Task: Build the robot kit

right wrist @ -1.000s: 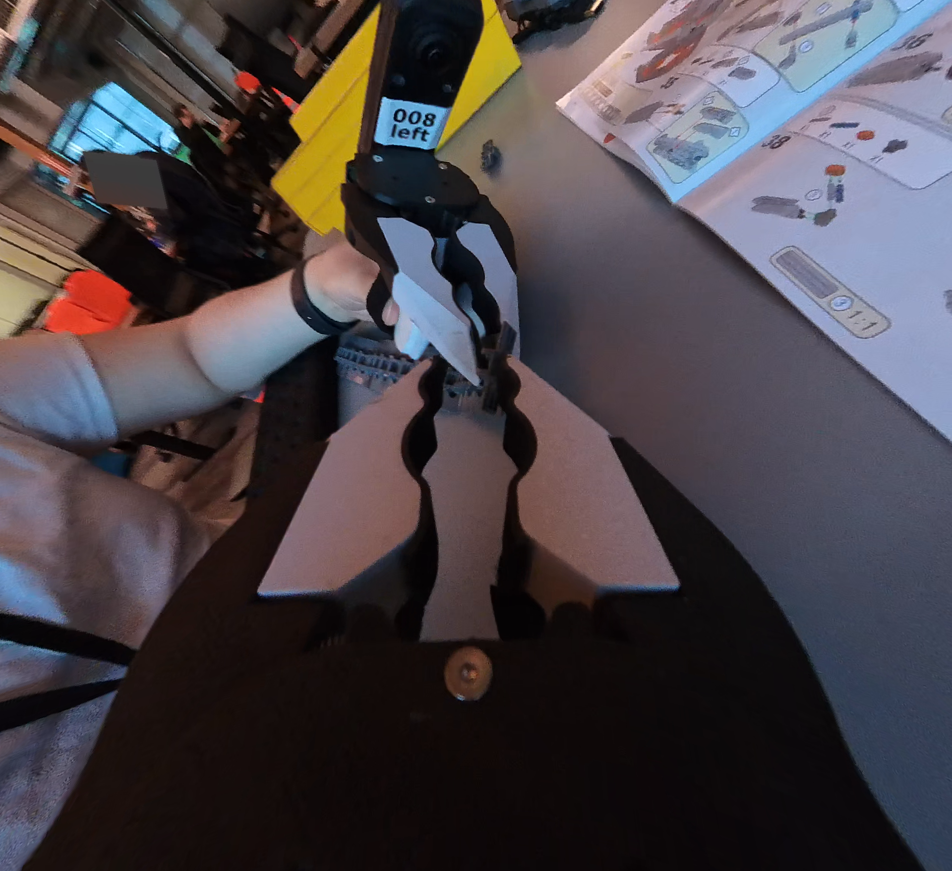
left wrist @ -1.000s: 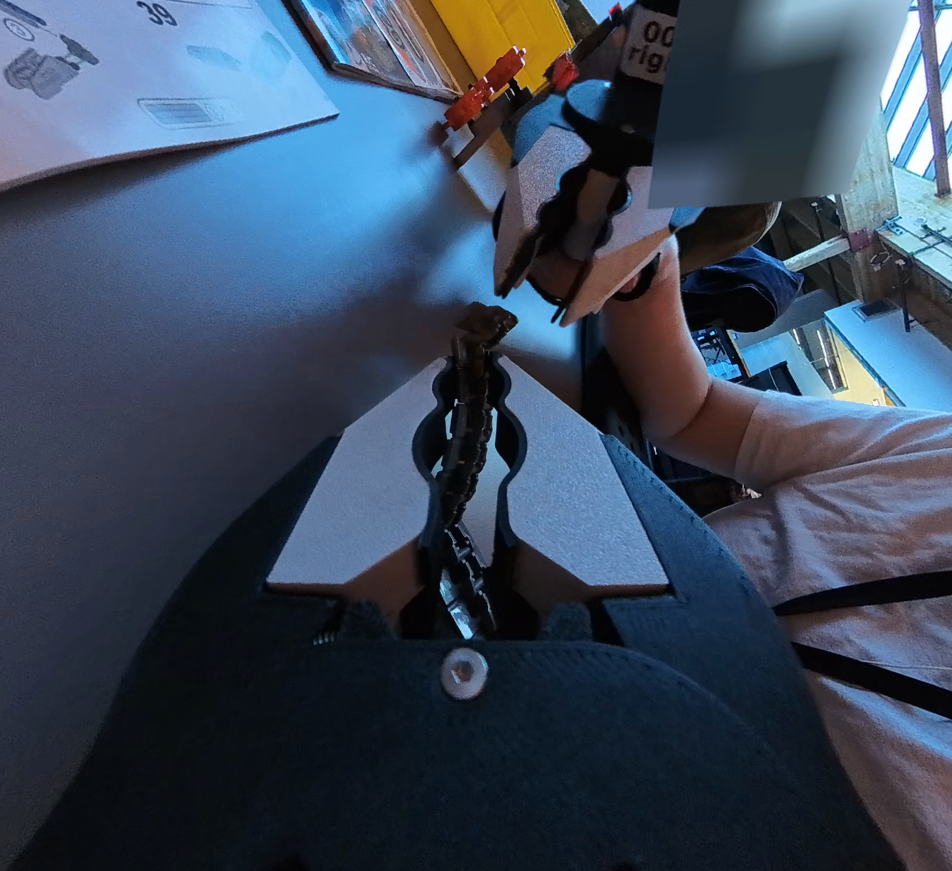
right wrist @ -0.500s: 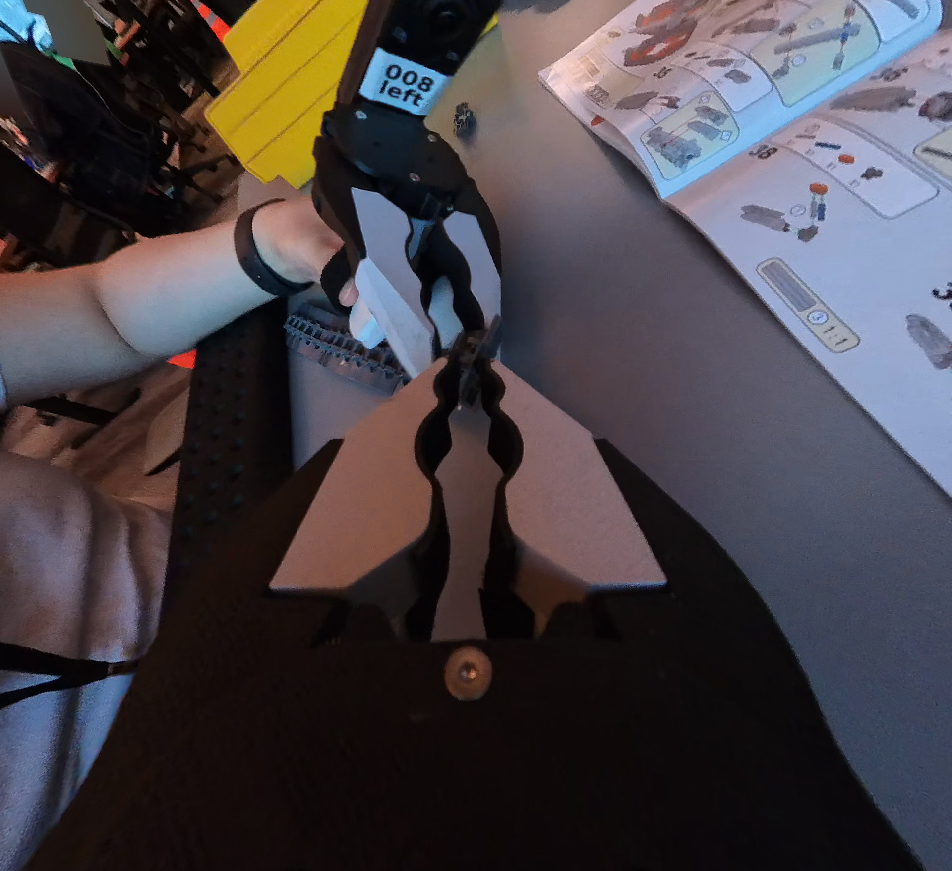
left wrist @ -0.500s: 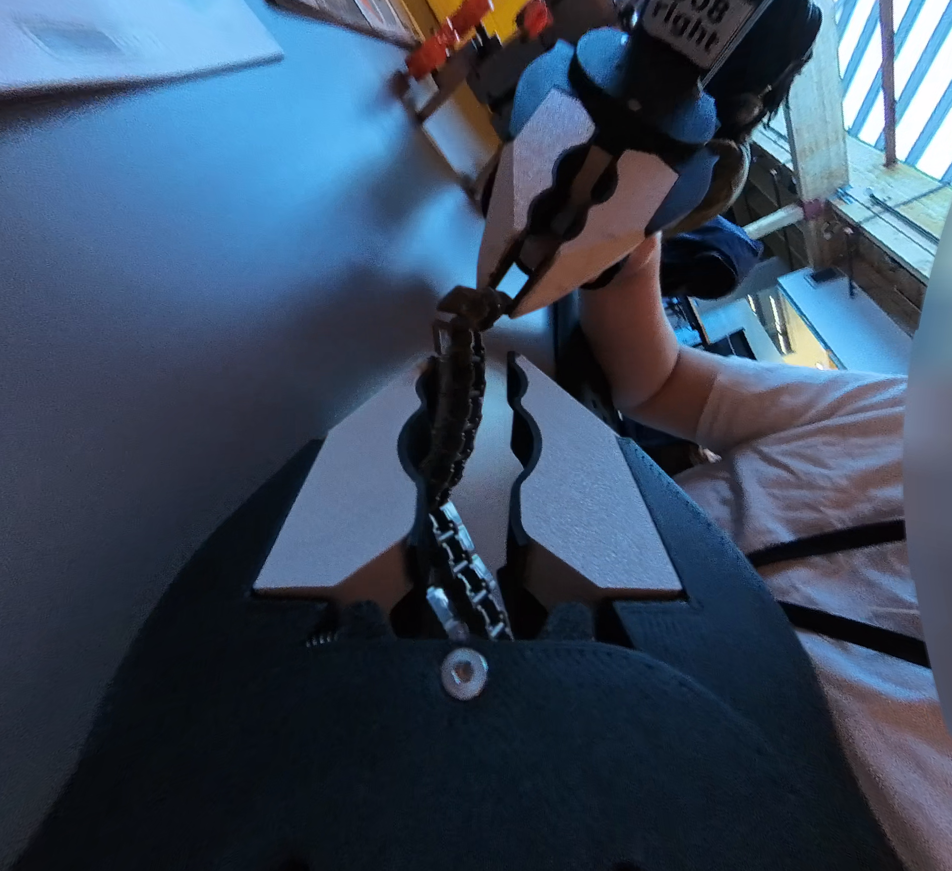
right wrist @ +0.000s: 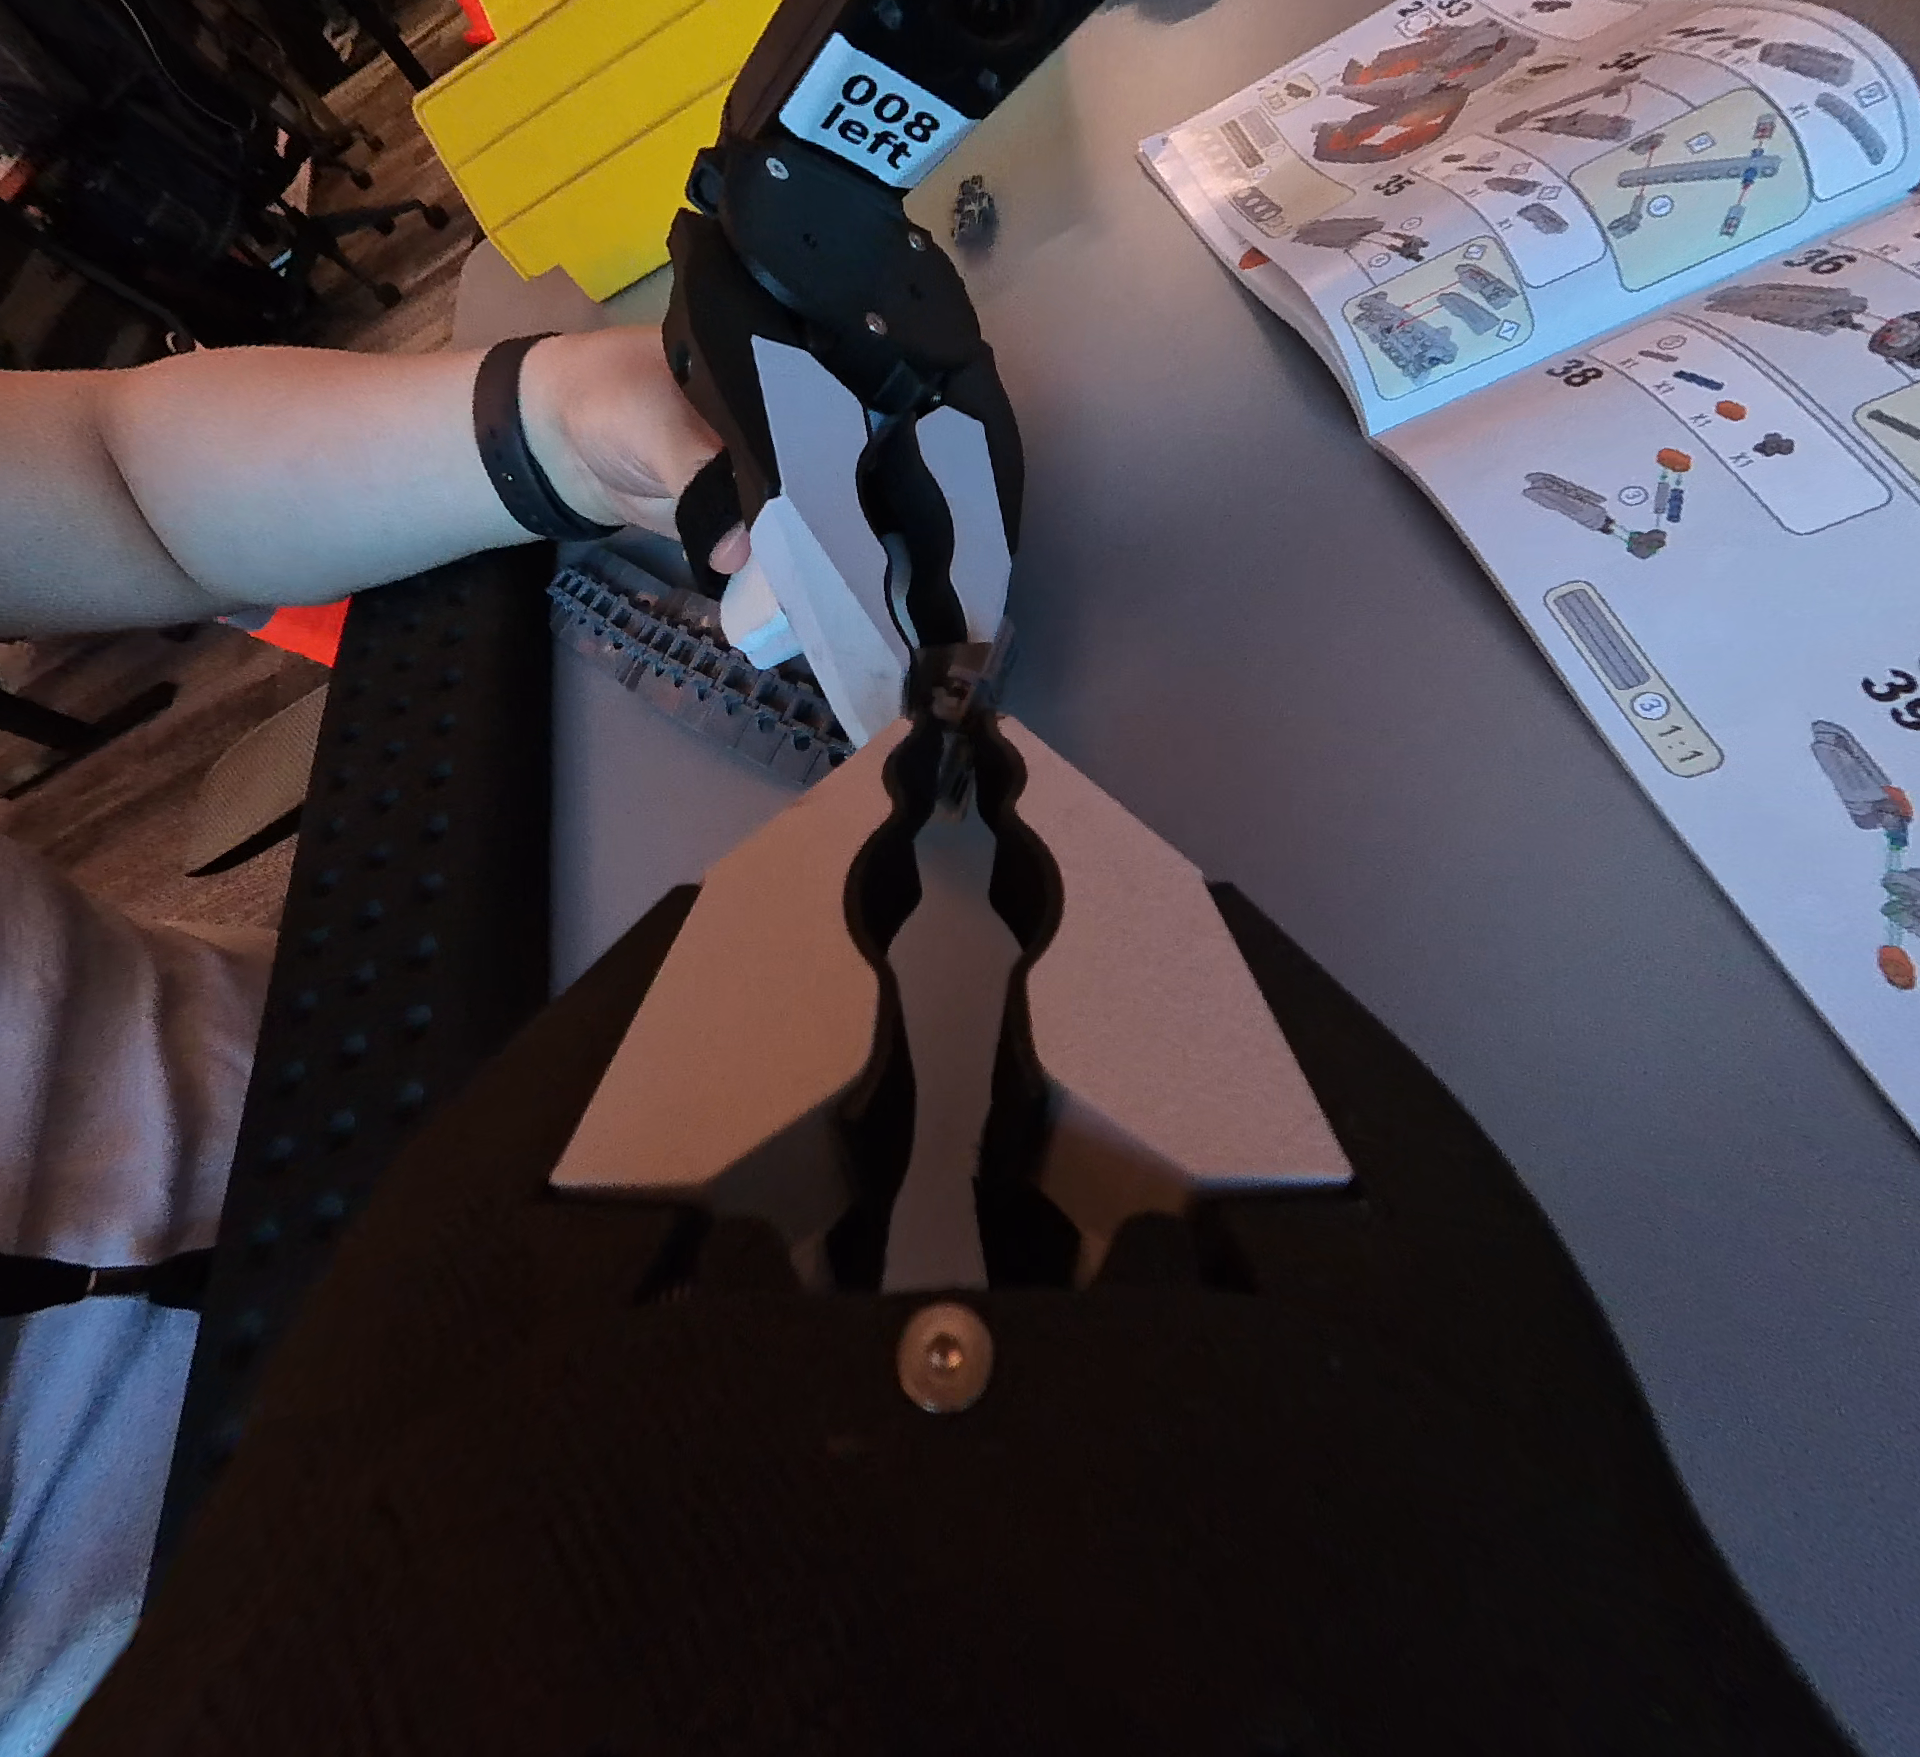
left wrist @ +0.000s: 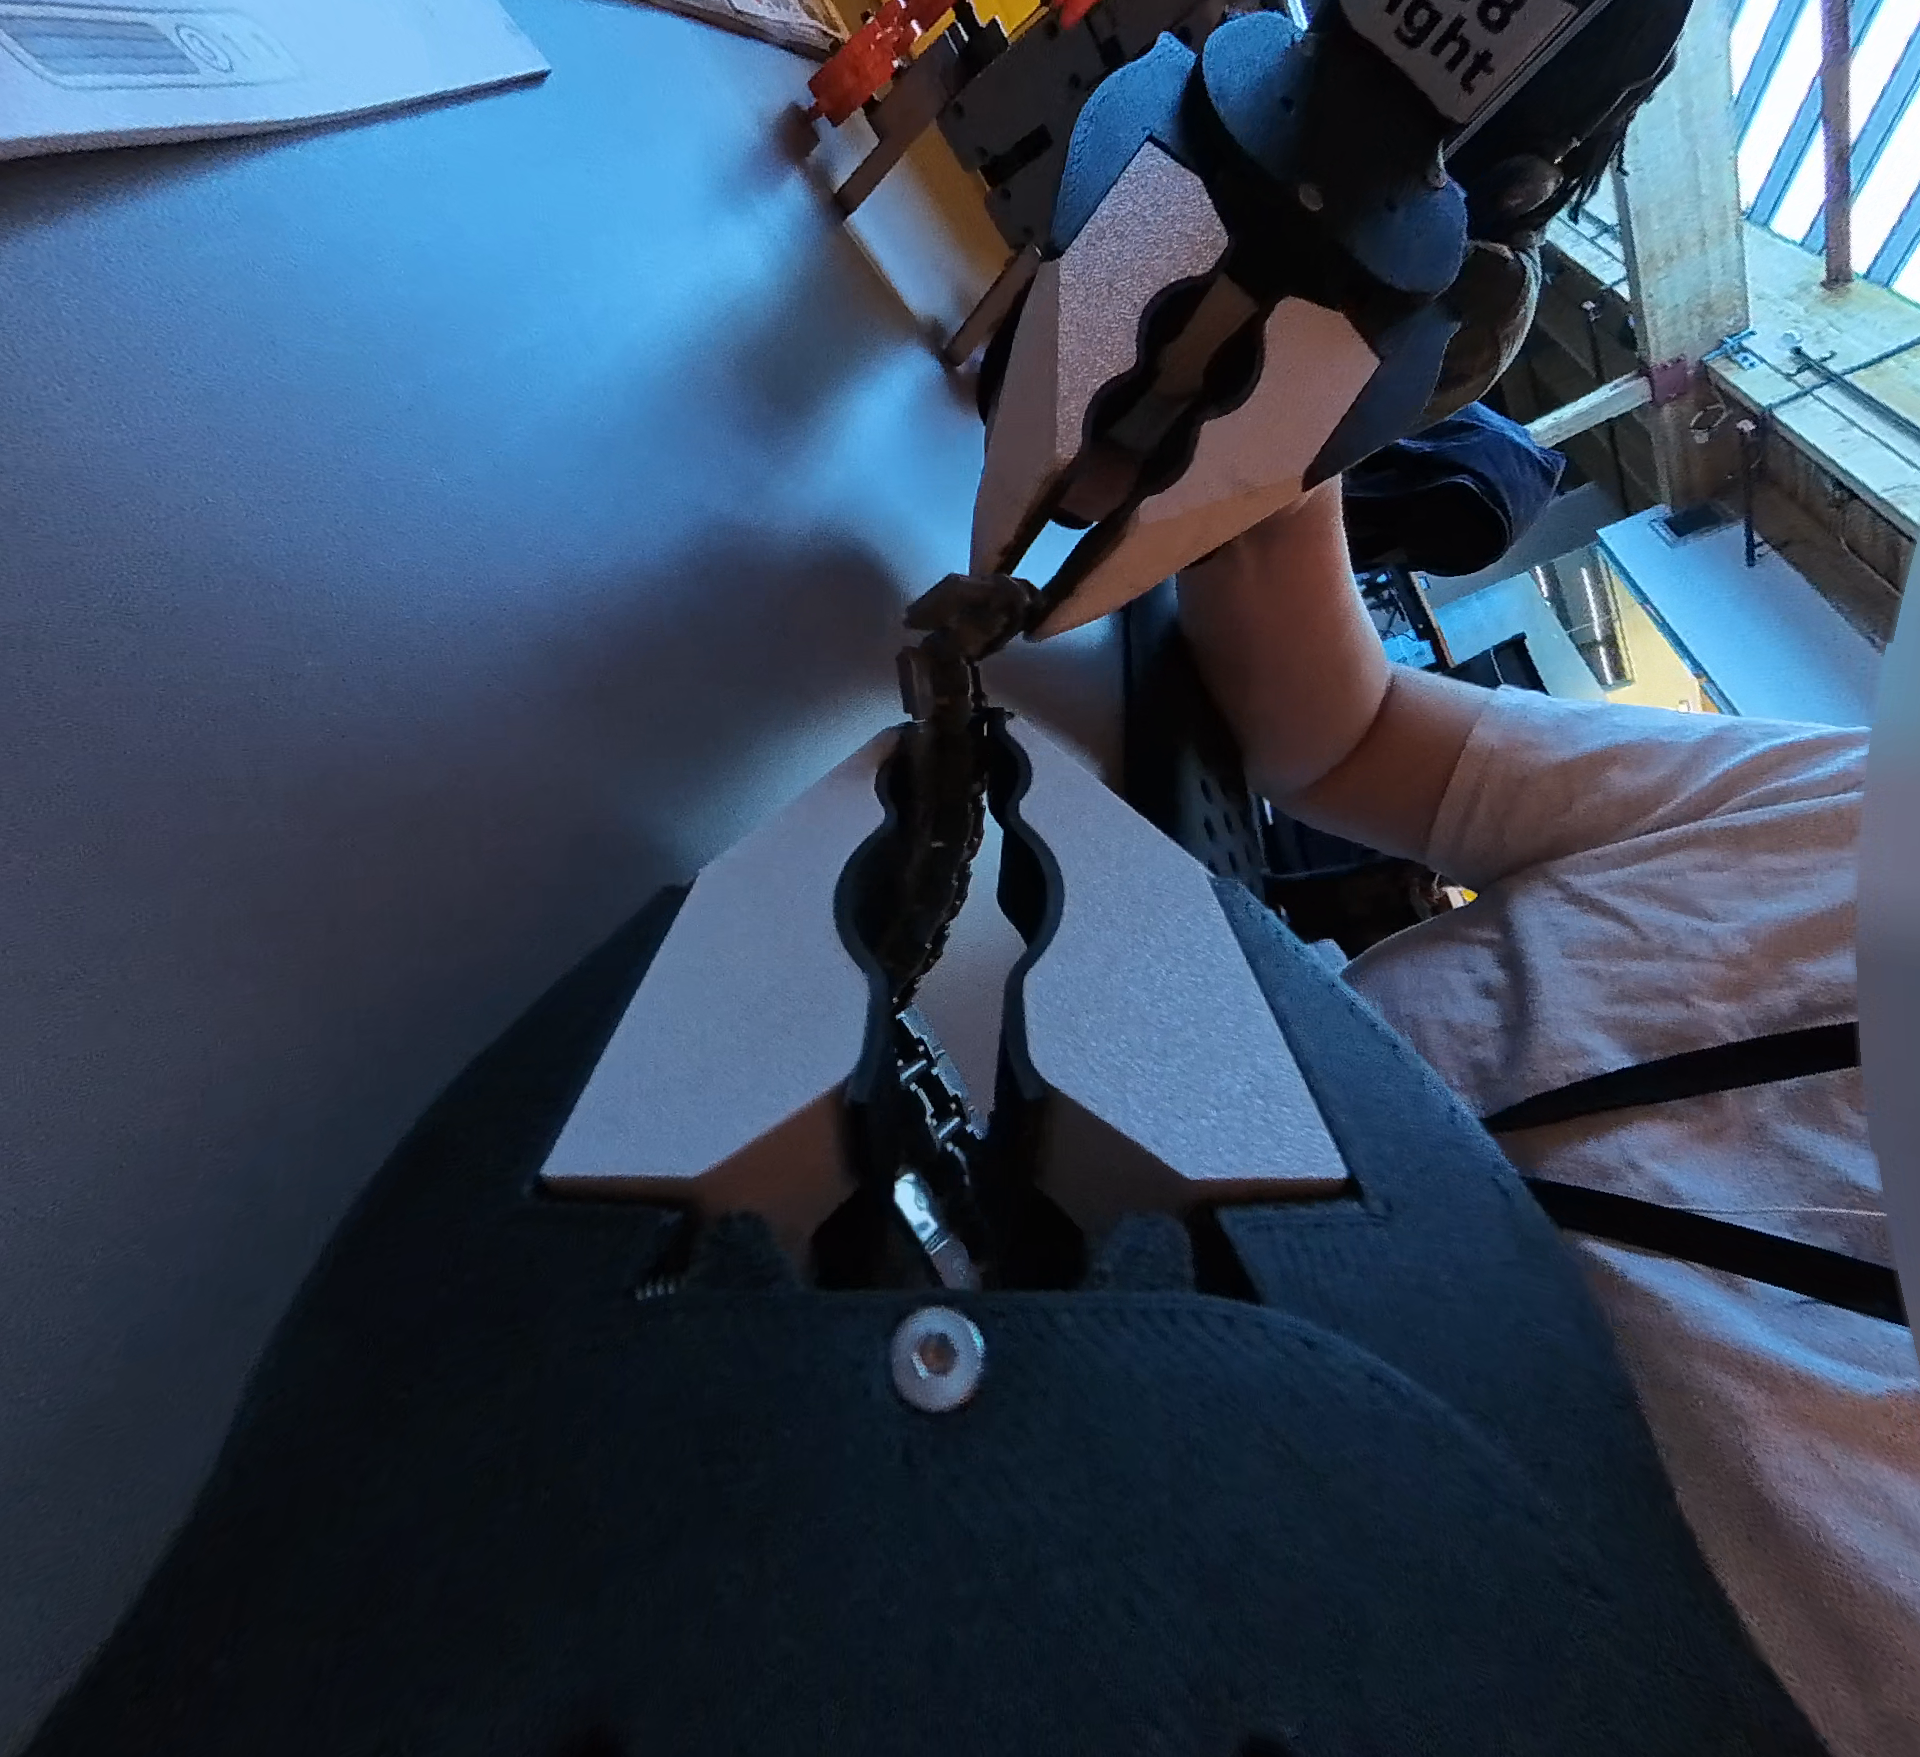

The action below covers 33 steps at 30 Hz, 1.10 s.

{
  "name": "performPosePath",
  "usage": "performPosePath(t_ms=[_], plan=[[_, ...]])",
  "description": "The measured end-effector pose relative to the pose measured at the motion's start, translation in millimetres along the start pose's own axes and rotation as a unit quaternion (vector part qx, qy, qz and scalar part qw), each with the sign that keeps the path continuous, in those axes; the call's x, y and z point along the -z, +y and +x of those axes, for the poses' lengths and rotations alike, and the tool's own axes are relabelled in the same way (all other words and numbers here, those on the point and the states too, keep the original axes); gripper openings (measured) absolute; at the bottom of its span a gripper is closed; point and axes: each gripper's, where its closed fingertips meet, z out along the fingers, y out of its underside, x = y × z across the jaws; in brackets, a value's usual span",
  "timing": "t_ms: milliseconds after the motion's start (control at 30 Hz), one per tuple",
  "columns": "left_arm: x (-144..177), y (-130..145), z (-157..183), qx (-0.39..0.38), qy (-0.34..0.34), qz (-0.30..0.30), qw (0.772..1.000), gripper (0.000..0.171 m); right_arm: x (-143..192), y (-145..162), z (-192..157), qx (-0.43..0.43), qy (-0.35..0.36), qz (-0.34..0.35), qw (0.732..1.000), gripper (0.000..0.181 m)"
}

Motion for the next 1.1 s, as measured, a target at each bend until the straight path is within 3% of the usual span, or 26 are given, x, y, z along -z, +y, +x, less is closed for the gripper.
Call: performPosePath(t_ms=[600, 967, 1100], plan=[[2, -1, -2, -0.038, -0.037, 0.014, 0.998, 0.006, -8, 10, 0, 0.034, 0.028, -0.03, 0.999, 0.007], [0, -4, -5, -0.011, -0.026, 0.016, 0.999, 0.011, -2, 2, 5, -0.003, -0.008, 0.012, 1.0, 0.008], [2, -5, -11, 0.016, -0.032, 0.022, 0.999, 0.013, 4, -11, 6, -0.029, -0.015, 0.051, 0.998, 0.023]])
